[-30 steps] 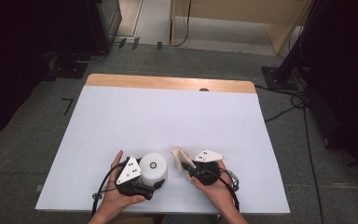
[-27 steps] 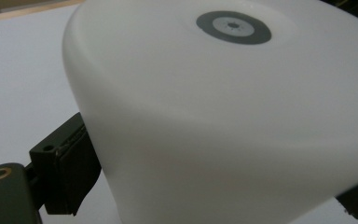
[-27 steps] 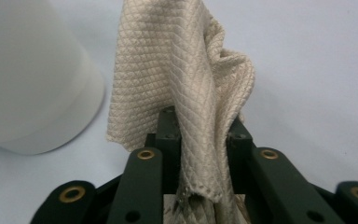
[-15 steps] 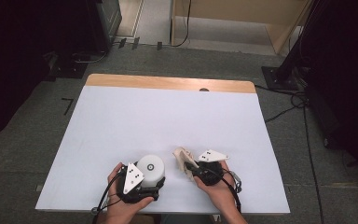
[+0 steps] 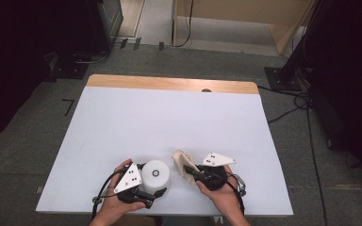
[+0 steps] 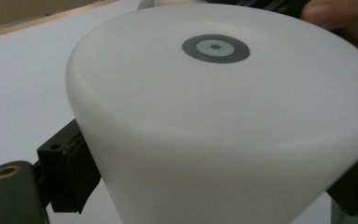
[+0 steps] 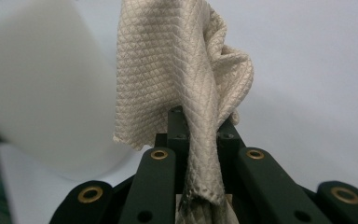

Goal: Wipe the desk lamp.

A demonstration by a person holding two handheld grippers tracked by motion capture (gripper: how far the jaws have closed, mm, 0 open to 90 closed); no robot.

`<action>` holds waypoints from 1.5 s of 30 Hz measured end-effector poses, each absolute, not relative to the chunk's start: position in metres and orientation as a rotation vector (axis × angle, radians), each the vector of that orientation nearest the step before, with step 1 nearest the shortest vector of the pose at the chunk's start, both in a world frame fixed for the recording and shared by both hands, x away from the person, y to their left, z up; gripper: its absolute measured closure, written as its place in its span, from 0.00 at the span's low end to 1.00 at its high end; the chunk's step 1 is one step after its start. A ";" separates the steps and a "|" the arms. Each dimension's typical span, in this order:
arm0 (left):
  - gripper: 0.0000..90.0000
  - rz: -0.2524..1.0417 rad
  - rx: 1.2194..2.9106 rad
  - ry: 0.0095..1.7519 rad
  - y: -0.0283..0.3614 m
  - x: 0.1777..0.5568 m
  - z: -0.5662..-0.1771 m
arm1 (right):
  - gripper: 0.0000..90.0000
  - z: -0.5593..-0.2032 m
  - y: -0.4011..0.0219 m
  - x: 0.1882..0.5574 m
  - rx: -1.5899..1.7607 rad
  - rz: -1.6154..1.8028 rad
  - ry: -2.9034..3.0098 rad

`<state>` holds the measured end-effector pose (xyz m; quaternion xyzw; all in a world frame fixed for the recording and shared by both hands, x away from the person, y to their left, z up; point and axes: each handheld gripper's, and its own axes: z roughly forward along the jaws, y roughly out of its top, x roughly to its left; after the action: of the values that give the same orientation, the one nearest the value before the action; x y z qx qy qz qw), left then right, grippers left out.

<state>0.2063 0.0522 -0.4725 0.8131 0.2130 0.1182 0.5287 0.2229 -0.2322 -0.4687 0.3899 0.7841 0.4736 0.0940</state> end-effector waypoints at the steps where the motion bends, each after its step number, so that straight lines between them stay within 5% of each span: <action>1: 0.09 0.299 1.944 0.516 0.052 0.207 -0.472 | 0.91 -0.460 -0.229 0.219 1.132 1.450 2.314; 7: 0.09 0.401 1.957 0.614 0.048 0.214 -0.469 | 0.92 -0.418 -0.210 0.201 0.923 1.573 2.278; 12: 0.09 0.449 1.988 0.636 0.048 0.219 -0.464 | 0.92 -0.408 -0.191 0.216 0.939 1.355 2.304; 30: 0.09 0.422 1.930 0.683 0.054 0.215 -0.471 | 0.91 -0.474 -0.170 0.217 1.055 1.182 2.509; 41: 0.09 0.413 1.920 0.693 0.054 0.214 -0.472 | 0.91 -0.424 -0.180 0.205 0.957 1.475 2.277; 45: 0.09 0.408 1.922 0.691 0.055 0.214 -0.472 | 0.91 -0.430 -0.177 0.207 0.964 1.442 2.282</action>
<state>0.2143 0.0548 -0.4723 0.7966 0.2862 0.1689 0.5049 0.2066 -0.1772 -0.4297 0.3331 0.7886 0.4982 0.1375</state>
